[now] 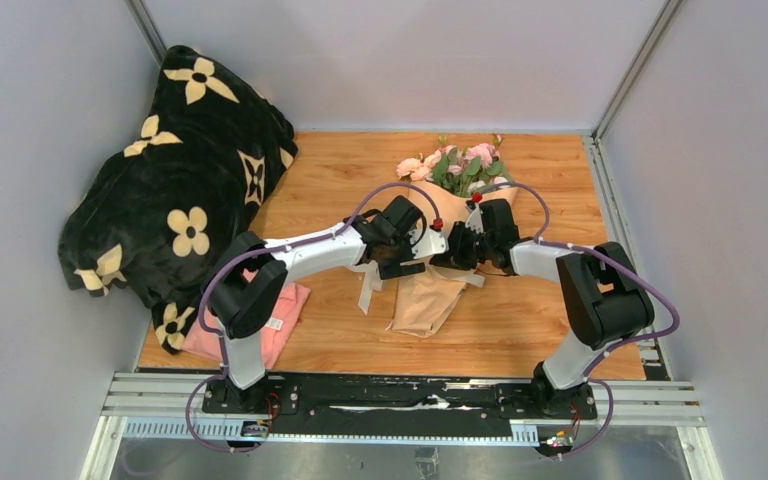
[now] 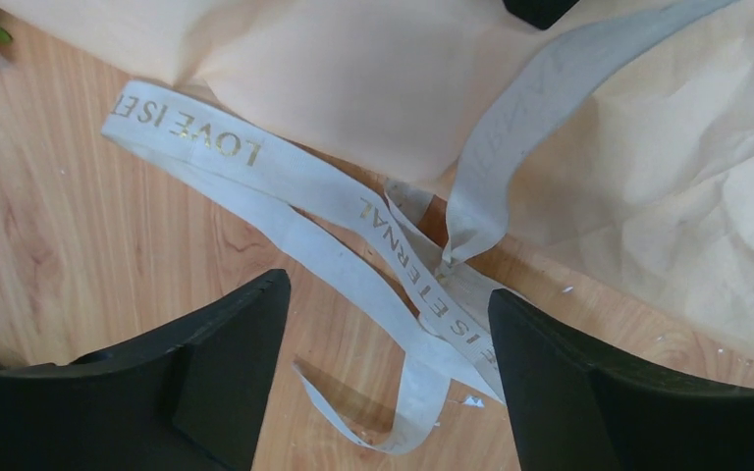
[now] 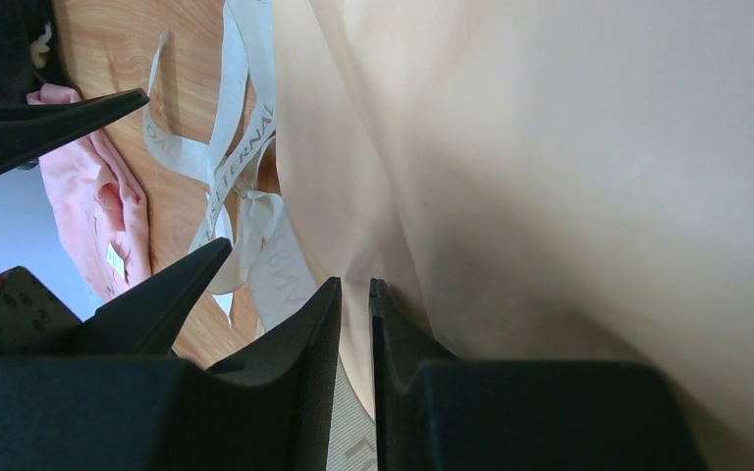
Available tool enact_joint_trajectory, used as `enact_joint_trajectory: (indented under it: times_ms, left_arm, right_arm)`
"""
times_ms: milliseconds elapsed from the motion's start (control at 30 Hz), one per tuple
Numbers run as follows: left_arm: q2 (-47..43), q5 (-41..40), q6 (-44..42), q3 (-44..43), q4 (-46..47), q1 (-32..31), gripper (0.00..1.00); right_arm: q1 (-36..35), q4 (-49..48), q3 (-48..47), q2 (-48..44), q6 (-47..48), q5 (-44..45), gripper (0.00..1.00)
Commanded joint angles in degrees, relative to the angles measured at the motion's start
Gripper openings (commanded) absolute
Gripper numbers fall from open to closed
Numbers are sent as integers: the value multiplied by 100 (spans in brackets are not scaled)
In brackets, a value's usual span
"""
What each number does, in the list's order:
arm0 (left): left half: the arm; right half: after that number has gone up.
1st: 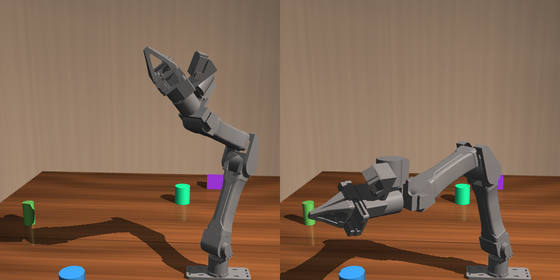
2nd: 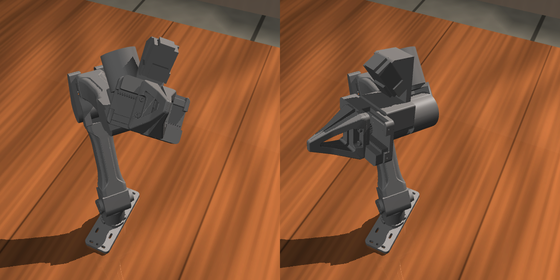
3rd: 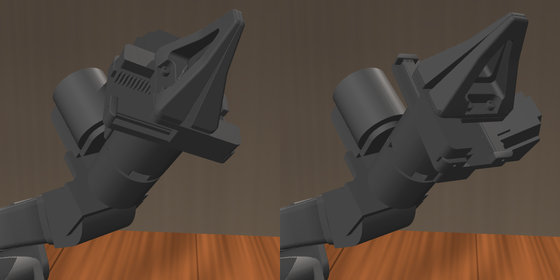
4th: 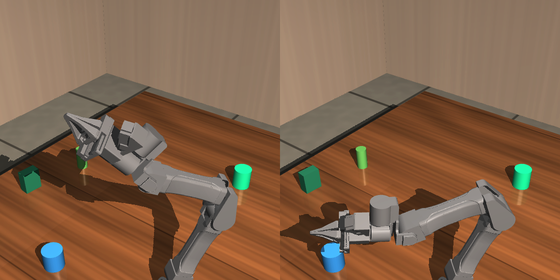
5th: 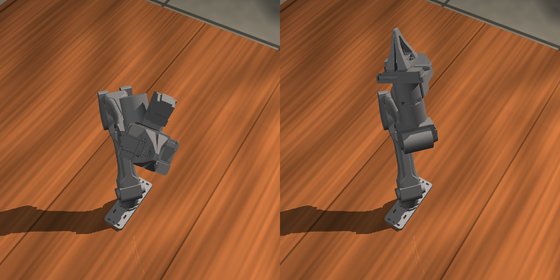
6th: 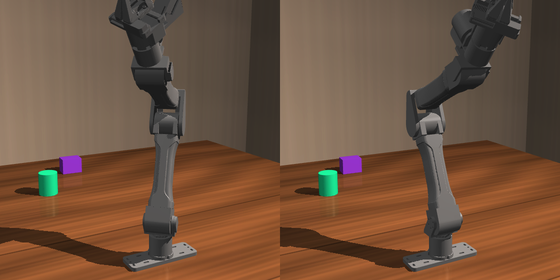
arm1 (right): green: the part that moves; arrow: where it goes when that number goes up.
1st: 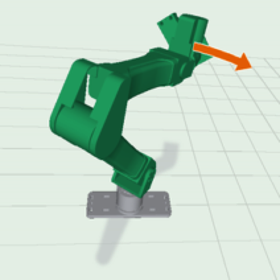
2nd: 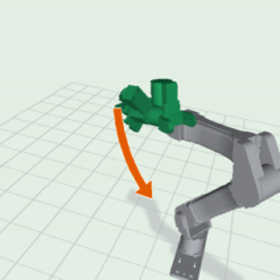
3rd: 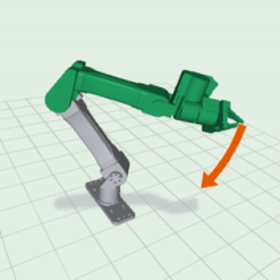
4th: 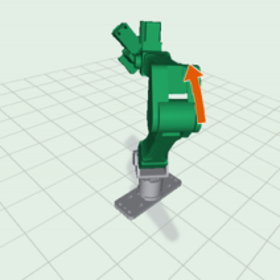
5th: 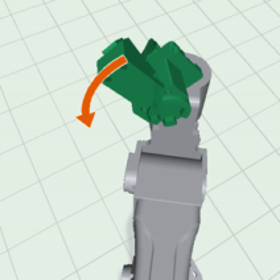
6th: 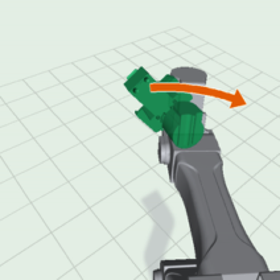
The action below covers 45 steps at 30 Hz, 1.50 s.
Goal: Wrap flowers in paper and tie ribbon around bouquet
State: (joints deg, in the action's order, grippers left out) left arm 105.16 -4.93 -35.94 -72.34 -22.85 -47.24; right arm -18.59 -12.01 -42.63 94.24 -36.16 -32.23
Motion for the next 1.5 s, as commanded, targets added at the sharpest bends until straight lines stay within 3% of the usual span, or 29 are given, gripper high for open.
enact_joint_trajectory:
  times_ms: [0, 267, 400, 567, 767, 1133, 1467]
  left_arm:
    - [111, 91, -82, 150, 157, 92, 82]
    - [495, 268, -308, 163, 226, 202, 77]
    - [560, 280, -179, 145, 490, 207, 65]
    - [475, 747, -64, 208, 717, 207, 45]
    - [525, 729, -70, 94, 626, 222, 0]
    - [-532, 517, 144, 434, 927, 268, 0]
    - [-422, 264, 152, 410, 789, 286, 0]
  right_arm:
    - [79, 67, -139, 87, 73, -91, 20]
    - [83, 60, -150, 101, 76, -95, 20]
    - [84, 33, -141, 121, 61, -108, 20]
    - [82, 41, -118, 121, 80, -109, 20]
    - [76, 41, -104, 106, 85, -121, 20]
    - [119, 23, -96, 165, 117, -135, 20]
    - [145, 19, -104, 204, 118, -156, 20]
